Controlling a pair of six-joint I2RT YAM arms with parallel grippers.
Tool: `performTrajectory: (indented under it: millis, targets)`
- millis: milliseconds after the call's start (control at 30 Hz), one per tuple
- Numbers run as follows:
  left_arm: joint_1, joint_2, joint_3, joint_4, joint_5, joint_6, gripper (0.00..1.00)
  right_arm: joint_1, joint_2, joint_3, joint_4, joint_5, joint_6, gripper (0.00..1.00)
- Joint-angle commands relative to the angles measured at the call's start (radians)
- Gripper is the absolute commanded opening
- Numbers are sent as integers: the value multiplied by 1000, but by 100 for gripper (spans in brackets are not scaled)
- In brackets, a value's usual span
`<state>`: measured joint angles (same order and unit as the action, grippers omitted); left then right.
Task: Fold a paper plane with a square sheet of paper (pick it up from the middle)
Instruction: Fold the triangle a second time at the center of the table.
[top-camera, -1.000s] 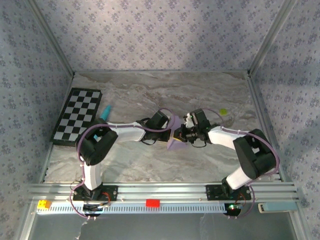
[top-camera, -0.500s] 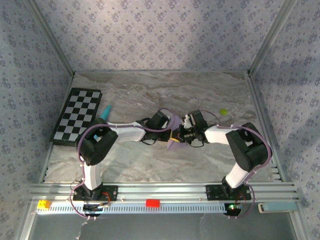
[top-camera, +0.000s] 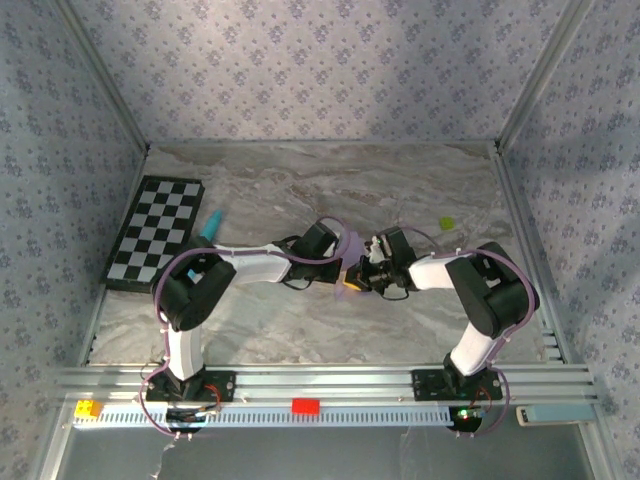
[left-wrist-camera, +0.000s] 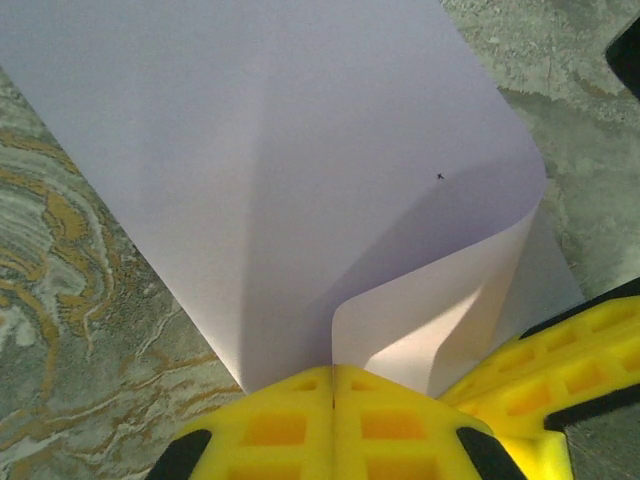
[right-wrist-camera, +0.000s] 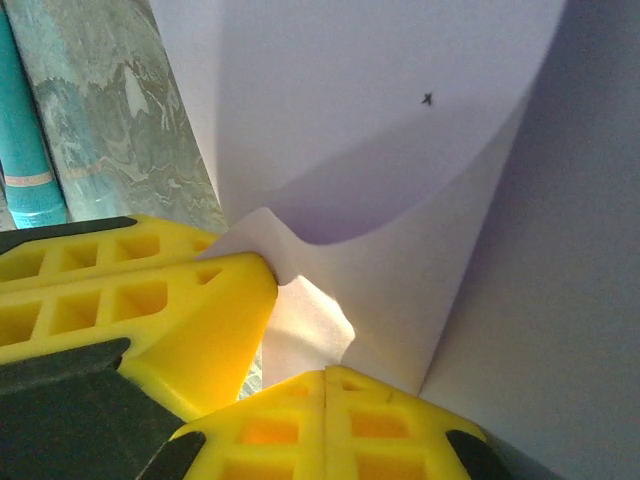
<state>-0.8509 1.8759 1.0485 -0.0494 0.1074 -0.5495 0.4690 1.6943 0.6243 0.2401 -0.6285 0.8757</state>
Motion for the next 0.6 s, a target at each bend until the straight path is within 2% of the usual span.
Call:
performTrajectory:
  millis: [0, 167, 433, 567]
  targets:
    - [0, 31, -8, -21, -7, 20, 0, -12, -25, -7, -12, 4, 17, 2]
    - [0, 29, -8, -23, -8, 20, 0, -31, -73, 51, -72, 6, -9, 2]
    - [0, 29, -4, -24, -4, 22, 0, -58, 9, 66, -86, 28, -19, 2]
    - [0, 31, -4, -30, -6, 26, 0, -59, 24, 28, -84, 79, 1, 3]
